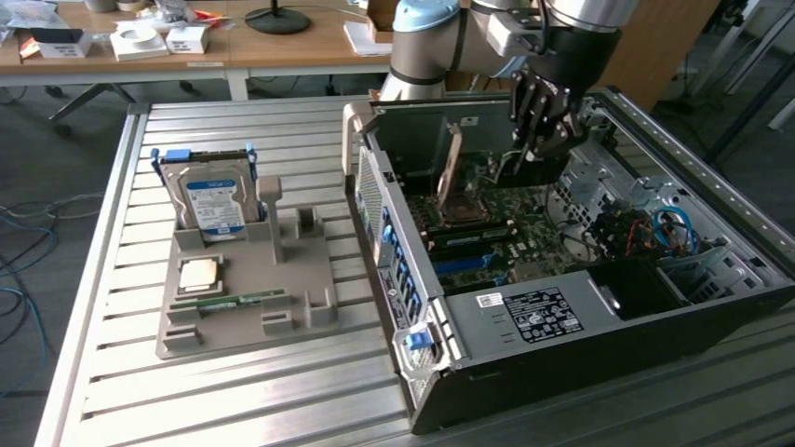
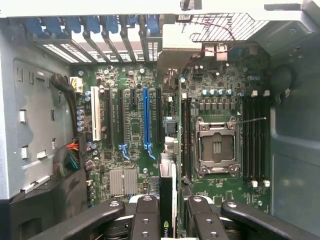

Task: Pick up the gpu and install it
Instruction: 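Insert the gpu into the slot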

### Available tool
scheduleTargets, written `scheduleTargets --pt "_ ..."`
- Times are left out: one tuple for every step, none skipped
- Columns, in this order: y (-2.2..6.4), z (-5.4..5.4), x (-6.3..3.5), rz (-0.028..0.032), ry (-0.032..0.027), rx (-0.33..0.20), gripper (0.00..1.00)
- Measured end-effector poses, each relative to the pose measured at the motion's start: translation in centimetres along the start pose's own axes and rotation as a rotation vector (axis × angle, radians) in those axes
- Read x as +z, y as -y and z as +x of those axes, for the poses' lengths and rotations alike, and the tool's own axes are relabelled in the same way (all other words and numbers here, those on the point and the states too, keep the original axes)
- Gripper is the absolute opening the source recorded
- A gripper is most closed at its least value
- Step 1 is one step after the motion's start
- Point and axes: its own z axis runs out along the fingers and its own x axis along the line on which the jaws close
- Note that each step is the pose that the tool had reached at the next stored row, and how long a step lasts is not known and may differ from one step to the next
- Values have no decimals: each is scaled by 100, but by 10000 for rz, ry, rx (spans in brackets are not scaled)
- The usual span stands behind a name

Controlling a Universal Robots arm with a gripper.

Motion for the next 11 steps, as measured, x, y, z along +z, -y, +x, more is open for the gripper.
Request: scheduleTargets --pt "0 0 14 0 0 0 26" --pt "0 1 28 0 0 0 26" --pt "1 1 41 0 -1 0 26" --pt "1 1 54 0 0 -1 26" --pt "1 1 66 -1 -1 0 26" --pt "2 1 79 0 -1 0 26" --pt "2 2 91 0 -1 -1 26" --pt "2 2 101 0 1 -1 26" --pt "2 1 103 -1 -2 0 26" --pt "2 2 103 -1 -3 0 26" --pt "2 2 104 -1 -3 0 26"
